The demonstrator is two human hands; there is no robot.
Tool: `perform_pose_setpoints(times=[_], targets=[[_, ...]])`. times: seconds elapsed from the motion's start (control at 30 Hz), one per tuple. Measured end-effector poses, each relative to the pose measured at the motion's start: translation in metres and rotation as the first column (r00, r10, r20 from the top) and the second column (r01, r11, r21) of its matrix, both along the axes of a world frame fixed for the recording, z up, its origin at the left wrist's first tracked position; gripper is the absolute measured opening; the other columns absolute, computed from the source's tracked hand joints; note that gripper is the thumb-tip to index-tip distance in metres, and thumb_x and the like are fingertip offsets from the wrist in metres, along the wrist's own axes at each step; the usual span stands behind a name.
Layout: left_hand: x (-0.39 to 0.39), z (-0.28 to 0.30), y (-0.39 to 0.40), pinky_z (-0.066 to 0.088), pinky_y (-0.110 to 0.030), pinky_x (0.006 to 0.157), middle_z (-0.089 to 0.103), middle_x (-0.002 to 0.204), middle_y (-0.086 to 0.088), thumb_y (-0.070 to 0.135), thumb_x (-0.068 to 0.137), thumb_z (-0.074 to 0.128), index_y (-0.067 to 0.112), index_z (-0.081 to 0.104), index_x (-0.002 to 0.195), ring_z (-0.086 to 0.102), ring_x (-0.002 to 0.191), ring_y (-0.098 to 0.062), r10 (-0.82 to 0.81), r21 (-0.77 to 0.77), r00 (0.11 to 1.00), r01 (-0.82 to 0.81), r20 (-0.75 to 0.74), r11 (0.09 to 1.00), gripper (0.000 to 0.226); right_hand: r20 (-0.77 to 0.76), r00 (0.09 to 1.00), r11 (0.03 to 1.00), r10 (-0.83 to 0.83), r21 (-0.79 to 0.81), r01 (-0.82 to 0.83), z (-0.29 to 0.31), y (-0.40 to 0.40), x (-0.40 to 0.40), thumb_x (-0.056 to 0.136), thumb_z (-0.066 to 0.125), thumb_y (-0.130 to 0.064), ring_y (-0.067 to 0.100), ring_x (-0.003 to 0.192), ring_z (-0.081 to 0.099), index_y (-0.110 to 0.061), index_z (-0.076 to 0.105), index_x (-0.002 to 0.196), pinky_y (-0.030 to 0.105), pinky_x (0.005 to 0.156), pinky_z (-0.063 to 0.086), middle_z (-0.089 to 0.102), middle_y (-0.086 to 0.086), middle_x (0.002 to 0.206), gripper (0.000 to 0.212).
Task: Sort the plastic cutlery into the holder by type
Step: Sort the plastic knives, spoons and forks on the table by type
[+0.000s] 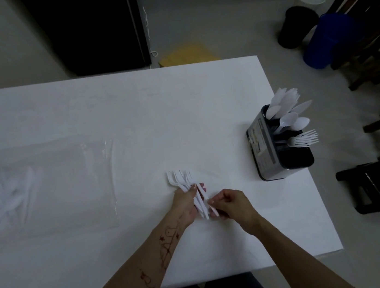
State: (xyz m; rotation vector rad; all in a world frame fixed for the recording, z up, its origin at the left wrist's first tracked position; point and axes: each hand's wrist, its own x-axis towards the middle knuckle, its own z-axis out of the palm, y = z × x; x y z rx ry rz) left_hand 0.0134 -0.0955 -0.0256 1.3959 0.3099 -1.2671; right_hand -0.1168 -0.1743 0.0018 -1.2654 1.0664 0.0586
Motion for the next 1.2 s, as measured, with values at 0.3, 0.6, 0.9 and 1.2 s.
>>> perform_pose_setpoints(times=[0.3,0.6,0.9,1.2], targets=[[0.0,0.05,-0.019,0.053,-0.028,0.084,0.07,0.109,-0.006,0.016,0.096,0.053,0.01,0.059,0.117,0.067,0.098,-0.02,-0.291,-0.061,0.846,0.353,0.446,0.934,0.023,-0.065,0.997,0.921,0.043,-0.384,-0.065,0.041,-0.035,0.011,0.083,0.074,-0.043,0.007,0.064,0.069,-0.017,0.063,0.104,0.019,0.049,0.051,0.07,-0.003,0.09,0.035],[-0.022,0.14,-0.125,0.052,-0.036,0.09,0.07,0.106,0.006,0.025,0.092,0.054,0.025,0.058,0.116,0.066,0.098,-0.011,-0.352,-0.03,0.495,0.611,0.794,0.791,0.024,0.272,0.959,0.743,-0.084,-0.624,0.242,0.149,-0.131,-0.01,0.08,0.078,-0.01,0.014,0.068,0.071,-0.014,0.069,0.099,0.022,0.06,0.058,0.072,0.003,0.081,0.021],[-0.077,0.147,-0.199,0.046,-0.006,0.072,0.068,0.105,0.006,0.022,0.097,0.051,0.018,0.057,0.117,0.062,0.09,0.008,-0.247,-0.132,0.498,0.609,0.831,0.783,0.021,0.363,0.924,0.644,-0.122,-0.679,0.352,0.15,-0.193,-0.058,0.079,0.077,-0.008,0.021,0.075,0.068,-0.02,0.067,0.095,0.037,0.068,0.061,0.071,-0.003,0.084,0.022],[-0.105,0.107,-0.192,0.05,-0.019,0.093,0.066,0.116,0.006,0.012,0.101,0.04,0.024,0.046,0.134,0.062,0.105,0.0,-0.265,-0.119,0.536,0.577,0.801,0.808,0.036,0.306,0.949,0.729,-0.076,-0.633,0.262,0.114,-0.195,-0.08,0.079,0.078,-0.008,0.013,0.076,0.068,-0.024,0.067,0.092,0.024,0.068,0.058,0.071,-0.008,0.082,0.023]])
